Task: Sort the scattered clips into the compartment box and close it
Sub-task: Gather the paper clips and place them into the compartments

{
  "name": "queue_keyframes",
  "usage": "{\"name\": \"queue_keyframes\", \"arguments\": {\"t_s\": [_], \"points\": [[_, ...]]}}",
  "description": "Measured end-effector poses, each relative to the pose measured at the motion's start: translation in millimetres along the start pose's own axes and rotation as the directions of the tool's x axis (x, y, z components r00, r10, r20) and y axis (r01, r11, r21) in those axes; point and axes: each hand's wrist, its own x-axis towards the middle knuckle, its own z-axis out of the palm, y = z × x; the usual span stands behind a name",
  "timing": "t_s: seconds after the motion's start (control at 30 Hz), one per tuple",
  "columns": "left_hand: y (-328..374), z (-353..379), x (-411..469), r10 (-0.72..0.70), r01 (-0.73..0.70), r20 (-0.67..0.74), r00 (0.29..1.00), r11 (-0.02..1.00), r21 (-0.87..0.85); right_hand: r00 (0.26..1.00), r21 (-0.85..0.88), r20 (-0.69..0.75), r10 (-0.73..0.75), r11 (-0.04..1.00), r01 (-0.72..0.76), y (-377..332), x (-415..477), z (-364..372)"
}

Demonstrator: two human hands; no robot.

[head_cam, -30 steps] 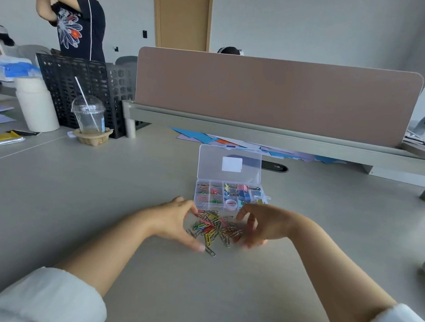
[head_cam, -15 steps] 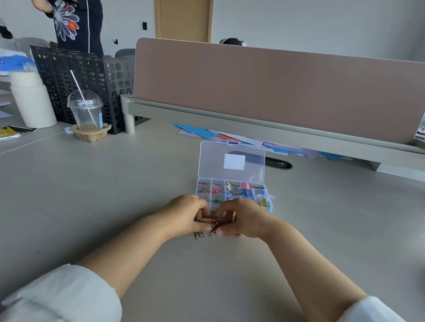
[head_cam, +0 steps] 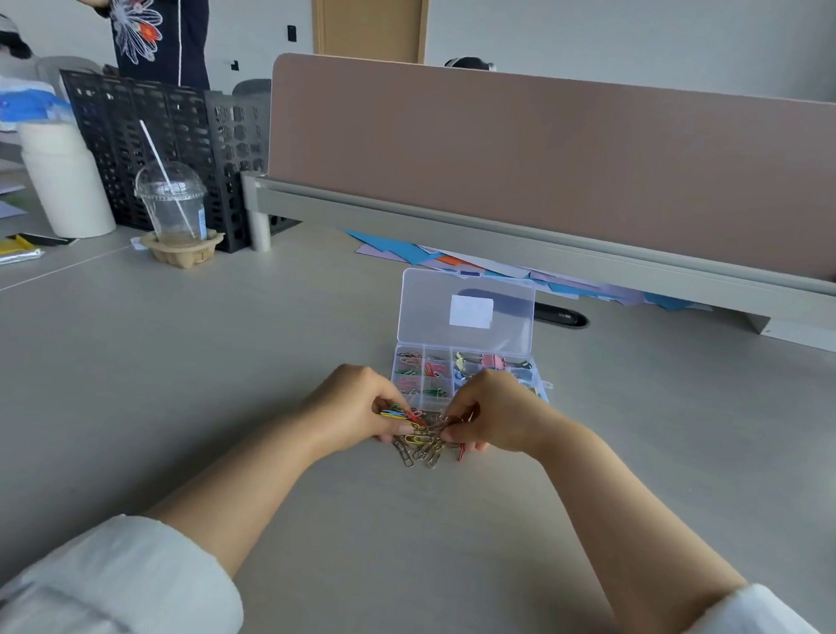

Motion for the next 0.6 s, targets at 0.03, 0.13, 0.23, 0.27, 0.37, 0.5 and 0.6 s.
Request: {"name": "queue_keyframes", "arguments": {"t_s": [0.03, 0.13, 0.23, 0.27, 0.37, 0.5, 0.6], "points": [[-1, -1, 1, 0.002, -0.002, -0.013, 1.000, 1.000, -0.019, 1.000, 0.019, -0.004, 0.004, 1.000, -0.004, 0, 0, -3], [-4, -5, 5, 0.031, -0.034, -0.048, 0.998, 0.998, -0.062, 0.999, 0.101, -0.022, 0.026, 0.995, -0.023, 2, 4, -13], [-5, -13, 11, 0.073, -0.080, -0.078, 0.994, 0.993, -0.091, 0.994, 0.177, -0.101, 0.053, 0.984, -0.035, 0, 13, -19], [-5, -16, 14, 0.088, -0.095, -0.081, 0.993, 0.992, -0.082, 0.988, 0.185, -0.144, 0.063, 0.982, -0.035, -1, 17, -19], [-6, -22, 24, 0.114, -0.118, -0.071, 0.991, 0.991, -0.057, 0.968, 0.179, -0.239, 0.075, 0.983, -0.032, -5, 28, -16], [-13, -28, 36, 0.105, -0.108, -0.027, 0.994, 0.985, -0.136, 0.972, 0.106, -0.228, 0.059, 0.994, -0.035, -8, 39, -13], [-17, -31, 43, 0.090, -0.098, -0.045, 0.995, 0.973, -0.208, 0.974, 0.102, -0.218, 0.062, 0.994, -0.041, -8, 45, -15]]}}
